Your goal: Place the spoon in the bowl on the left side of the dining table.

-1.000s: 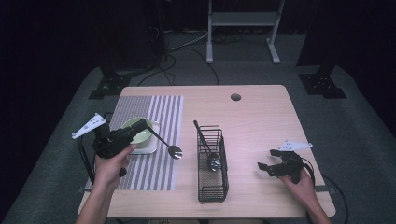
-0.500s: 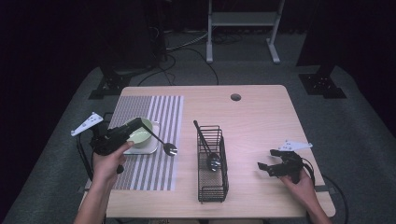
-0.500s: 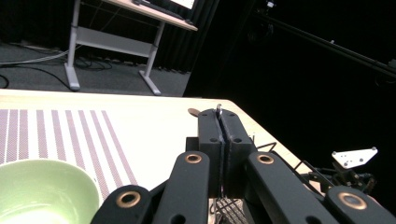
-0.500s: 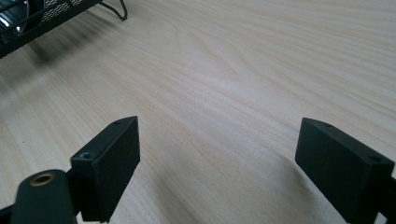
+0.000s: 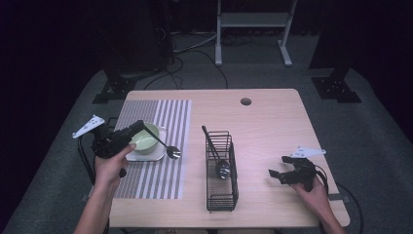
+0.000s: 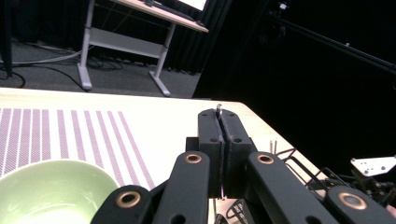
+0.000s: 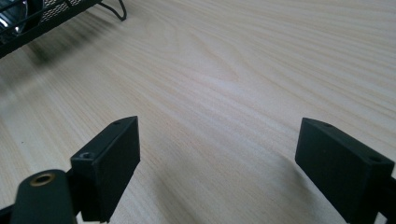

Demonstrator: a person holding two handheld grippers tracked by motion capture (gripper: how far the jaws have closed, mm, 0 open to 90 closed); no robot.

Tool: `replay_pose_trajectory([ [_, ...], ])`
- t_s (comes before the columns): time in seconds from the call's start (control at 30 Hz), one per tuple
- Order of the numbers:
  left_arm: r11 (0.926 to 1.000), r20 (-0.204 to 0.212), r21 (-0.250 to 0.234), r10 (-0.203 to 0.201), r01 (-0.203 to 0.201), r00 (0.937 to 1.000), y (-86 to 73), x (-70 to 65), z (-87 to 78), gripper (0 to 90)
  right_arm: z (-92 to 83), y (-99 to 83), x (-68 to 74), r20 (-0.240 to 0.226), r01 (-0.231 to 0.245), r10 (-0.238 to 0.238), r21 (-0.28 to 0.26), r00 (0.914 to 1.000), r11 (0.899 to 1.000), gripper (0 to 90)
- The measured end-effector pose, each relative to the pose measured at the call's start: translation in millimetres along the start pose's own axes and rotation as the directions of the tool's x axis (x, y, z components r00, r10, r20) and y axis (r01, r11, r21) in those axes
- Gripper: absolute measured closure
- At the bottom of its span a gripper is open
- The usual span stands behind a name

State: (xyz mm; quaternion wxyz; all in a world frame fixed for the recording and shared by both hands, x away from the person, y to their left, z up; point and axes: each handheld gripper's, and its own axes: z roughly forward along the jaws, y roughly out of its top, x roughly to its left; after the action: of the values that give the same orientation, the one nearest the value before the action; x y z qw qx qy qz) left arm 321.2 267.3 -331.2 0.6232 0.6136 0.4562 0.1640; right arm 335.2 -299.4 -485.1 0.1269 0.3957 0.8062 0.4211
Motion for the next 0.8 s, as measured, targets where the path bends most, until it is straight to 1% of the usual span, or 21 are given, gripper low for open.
replay_pose_trajectory([
  [0.03,1.0000,-0.003,-0.005,-0.005,0.005,1.0000,0.5,0.6,0.0,89.3,0.0,0.0,0.0,0.000,0.000,0.000,0.000,1.0000,1.000,13.0],
  [0.17,1.0000,-0.017,-0.004,-0.001,0.001,0.9999,2.1,5.3,-0.6,89.3,0.0,0.0,-0.1,0.001,-0.001,0.001,-0.002,1.0000,1.000,13.0],
  [0.3,0.9999,-0.027,-0.010,-0.012,0.012,0.9996,3.2,10.3,0.4,89.3,0.0,0.0,0.0,0.001,-0.001,0.001,0.000,1.0000,1.000,13.0],
  [0.57,0.9999,-0.050,-0.013,-0.009,0.008,0.9987,8.1,19.4,2.6,89.3,0.0,0.0,-0.1,0.001,-0.005,0.005,0.000,1.0000,1.000,13.0],
  [0.73,0.9997,-0.072,-0.020,-0.016,0.015,0.9973,12.3,25.8,2.7,89.3,-0.1,0.0,-0.3,0.001,-0.004,0.004,-0.001,1.0000,1.000,13.0],
  [0.8,0.9998,-0.082,-0.019,-0.012,0.011,0.9966,14.1,28.3,2.4,89.3,-0.1,0.0,-0.2,0.001,-0.006,0.006,0.000,1.0000,1.000,13.0],
])
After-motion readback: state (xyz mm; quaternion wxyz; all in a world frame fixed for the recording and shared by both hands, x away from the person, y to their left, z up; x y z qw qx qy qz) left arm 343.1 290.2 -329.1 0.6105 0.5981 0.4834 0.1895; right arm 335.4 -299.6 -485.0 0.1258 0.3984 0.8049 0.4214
